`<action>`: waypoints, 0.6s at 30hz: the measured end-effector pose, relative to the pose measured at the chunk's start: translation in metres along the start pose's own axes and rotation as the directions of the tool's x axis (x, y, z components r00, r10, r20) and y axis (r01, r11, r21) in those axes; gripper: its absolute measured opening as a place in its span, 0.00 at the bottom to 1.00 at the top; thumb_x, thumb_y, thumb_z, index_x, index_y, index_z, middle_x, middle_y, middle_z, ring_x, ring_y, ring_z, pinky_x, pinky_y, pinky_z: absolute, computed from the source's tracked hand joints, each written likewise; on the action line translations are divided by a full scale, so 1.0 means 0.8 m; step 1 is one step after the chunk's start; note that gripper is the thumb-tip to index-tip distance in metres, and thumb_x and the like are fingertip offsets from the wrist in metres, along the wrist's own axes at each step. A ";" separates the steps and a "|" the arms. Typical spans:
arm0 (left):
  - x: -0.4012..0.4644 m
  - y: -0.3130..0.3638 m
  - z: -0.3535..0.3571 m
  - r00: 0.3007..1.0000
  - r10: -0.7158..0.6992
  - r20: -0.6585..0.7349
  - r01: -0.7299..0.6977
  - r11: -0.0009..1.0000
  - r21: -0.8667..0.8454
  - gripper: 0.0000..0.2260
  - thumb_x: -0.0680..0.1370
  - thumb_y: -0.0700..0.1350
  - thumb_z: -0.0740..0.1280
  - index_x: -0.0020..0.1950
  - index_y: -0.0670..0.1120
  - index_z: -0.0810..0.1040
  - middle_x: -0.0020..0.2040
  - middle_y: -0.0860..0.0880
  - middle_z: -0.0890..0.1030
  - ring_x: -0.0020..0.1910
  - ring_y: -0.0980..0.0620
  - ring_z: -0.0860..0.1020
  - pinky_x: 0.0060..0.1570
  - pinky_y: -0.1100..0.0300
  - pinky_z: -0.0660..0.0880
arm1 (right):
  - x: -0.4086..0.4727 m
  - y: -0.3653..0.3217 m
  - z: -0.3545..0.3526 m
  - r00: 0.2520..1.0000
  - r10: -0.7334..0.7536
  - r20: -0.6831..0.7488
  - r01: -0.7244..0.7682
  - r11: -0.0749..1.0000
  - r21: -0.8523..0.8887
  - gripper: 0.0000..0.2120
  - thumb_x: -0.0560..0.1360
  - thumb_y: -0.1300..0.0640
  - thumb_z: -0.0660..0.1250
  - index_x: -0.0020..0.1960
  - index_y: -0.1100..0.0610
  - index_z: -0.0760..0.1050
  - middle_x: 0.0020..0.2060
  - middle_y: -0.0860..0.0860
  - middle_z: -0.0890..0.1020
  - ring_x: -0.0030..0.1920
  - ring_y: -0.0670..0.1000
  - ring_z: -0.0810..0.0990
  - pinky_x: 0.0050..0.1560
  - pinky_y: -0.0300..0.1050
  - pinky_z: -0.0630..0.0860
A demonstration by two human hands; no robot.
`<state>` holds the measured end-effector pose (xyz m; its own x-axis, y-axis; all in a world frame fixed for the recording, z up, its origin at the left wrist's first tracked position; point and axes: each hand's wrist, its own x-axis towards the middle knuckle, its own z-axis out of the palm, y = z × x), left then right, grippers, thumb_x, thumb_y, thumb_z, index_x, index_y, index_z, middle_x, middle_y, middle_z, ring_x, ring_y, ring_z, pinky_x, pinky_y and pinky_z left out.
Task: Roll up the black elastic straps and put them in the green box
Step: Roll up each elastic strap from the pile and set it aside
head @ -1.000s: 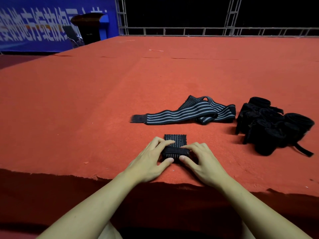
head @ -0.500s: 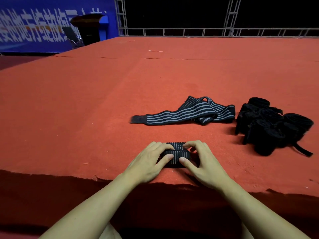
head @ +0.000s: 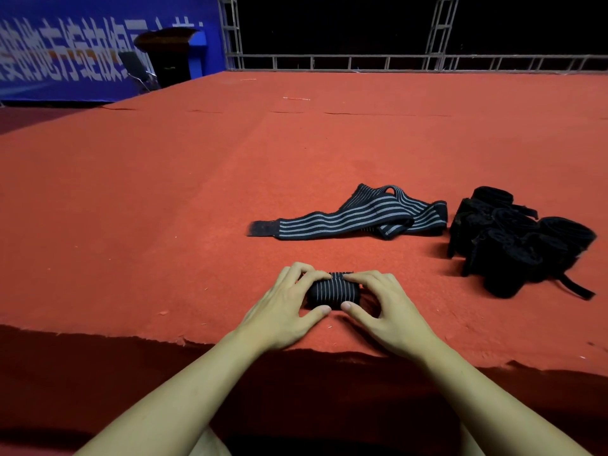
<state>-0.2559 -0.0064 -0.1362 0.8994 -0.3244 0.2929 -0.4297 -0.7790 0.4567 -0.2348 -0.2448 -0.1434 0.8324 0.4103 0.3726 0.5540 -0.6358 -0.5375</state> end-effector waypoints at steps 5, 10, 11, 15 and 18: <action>0.004 -0.008 0.005 1.000 -0.014 -0.022 0.013 1.000 -0.028 0.19 0.82 0.57 0.65 0.72 0.58 0.71 0.61 0.63 0.69 0.62 0.62 0.67 0.64 0.58 0.71 | 0.000 -0.001 0.002 1.000 -0.007 0.027 0.008 0.999 -0.043 0.31 0.76 0.37 0.67 0.76 0.44 0.68 0.73 0.38 0.65 0.70 0.42 0.64 0.73 0.42 0.62; 0.006 -0.011 0.004 0.999 -0.022 -0.046 0.019 0.997 -0.070 0.15 0.82 0.57 0.64 0.66 0.55 0.76 0.56 0.63 0.74 0.57 0.62 0.70 0.61 0.65 0.66 | -0.005 -0.006 -0.001 0.996 -0.086 0.009 0.086 0.996 0.006 0.26 0.76 0.43 0.72 0.71 0.45 0.69 0.69 0.39 0.67 0.69 0.43 0.67 0.71 0.43 0.67; 0.005 -0.010 0.003 0.998 -0.030 -0.048 0.026 0.996 -0.083 0.15 0.81 0.59 0.62 0.65 0.55 0.77 0.53 0.64 0.75 0.56 0.62 0.70 0.60 0.66 0.66 | -0.005 -0.006 -0.001 0.996 -0.085 -0.008 0.085 0.996 0.019 0.25 0.75 0.45 0.73 0.69 0.46 0.69 0.67 0.40 0.67 0.68 0.43 0.67 0.70 0.43 0.68; 0.001 -0.011 0.001 0.997 -0.076 -0.032 0.071 0.989 -0.131 0.18 0.79 0.63 0.58 0.64 0.58 0.76 0.50 0.63 0.76 0.55 0.63 0.73 0.57 0.64 0.69 | -0.007 -0.006 -0.001 0.993 -0.119 0.000 0.119 0.992 0.031 0.23 0.74 0.44 0.73 0.65 0.47 0.70 0.64 0.41 0.70 0.66 0.45 0.69 0.67 0.43 0.69; 0.001 -0.010 0.000 0.996 -0.077 -0.037 0.071 0.988 -0.137 0.19 0.79 0.64 0.57 0.63 0.57 0.77 0.51 0.62 0.76 0.54 0.62 0.73 0.57 0.62 0.70 | -0.006 -0.006 0.000 0.992 -0.123 0.019 0.123 0.992 0.023 0.22 0.74 0.43 0.73 0.64 0.45 0.71 0.63 0.39 0.70 0.65 0.45 0.70 0.67 0.44 0.71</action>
<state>-0.2518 -0.0003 -0.1401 0.9262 -0.2435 0.2878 -0.3715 -0.7189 0.5875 -0.2416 -0.2442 -0.1426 0.7580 0.4977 0.4215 0.6521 -0.5651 -0.5053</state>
